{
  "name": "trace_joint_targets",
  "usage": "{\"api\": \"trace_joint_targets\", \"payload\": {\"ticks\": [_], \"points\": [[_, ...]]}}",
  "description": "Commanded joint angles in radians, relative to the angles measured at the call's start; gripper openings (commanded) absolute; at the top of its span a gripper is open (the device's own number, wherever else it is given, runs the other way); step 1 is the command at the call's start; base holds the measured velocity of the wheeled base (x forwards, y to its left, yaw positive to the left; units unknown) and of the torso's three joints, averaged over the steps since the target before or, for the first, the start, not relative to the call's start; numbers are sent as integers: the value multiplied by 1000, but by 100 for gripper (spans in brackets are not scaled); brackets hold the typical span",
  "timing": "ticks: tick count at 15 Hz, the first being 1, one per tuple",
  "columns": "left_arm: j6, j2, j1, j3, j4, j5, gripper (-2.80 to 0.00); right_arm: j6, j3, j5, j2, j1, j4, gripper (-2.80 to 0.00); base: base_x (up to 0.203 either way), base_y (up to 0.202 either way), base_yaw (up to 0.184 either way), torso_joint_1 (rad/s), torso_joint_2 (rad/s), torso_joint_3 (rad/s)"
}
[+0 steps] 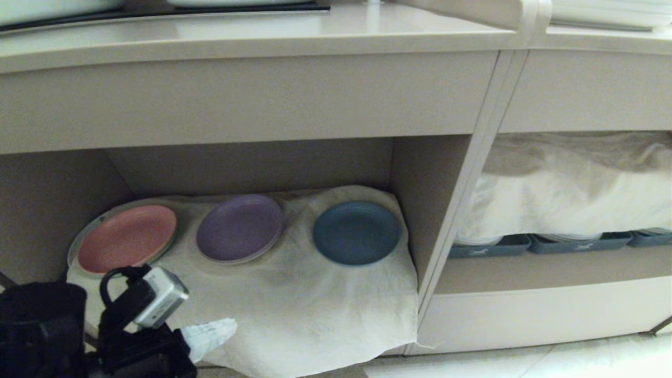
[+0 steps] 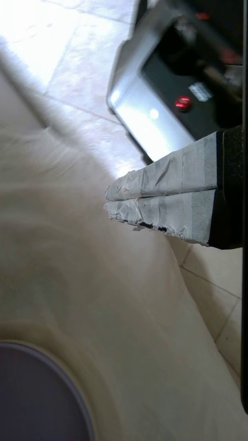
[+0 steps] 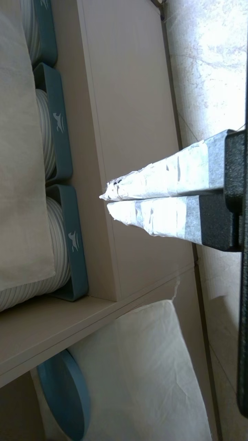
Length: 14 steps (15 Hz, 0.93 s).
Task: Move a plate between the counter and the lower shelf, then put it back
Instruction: Pick up the plate in the cupboard
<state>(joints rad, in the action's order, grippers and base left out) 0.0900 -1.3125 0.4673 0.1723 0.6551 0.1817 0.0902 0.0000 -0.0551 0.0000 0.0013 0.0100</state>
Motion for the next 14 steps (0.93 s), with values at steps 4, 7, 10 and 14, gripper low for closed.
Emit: {"api": "trace_joint_targets", "payload": {"ticks": [4,7,10,14], "points": [[-92,-213,112,107,53,-152,-280,0,0,0,0,0,1,-280,0,0,0,0,0,0],[-128,-259,137,135,54,-176,-280,0,0,0,0,0,1,-280,0,0,0,0,0,0],[-224,-321,219,175,53,-245,-280,0,0,0,0,0,1,-280,0,0,0,0,0,0],[-326,-415,266,273,46,-313,-280,0,0,0,0,0,1,-280,0,0,0,0,0,0]]}}
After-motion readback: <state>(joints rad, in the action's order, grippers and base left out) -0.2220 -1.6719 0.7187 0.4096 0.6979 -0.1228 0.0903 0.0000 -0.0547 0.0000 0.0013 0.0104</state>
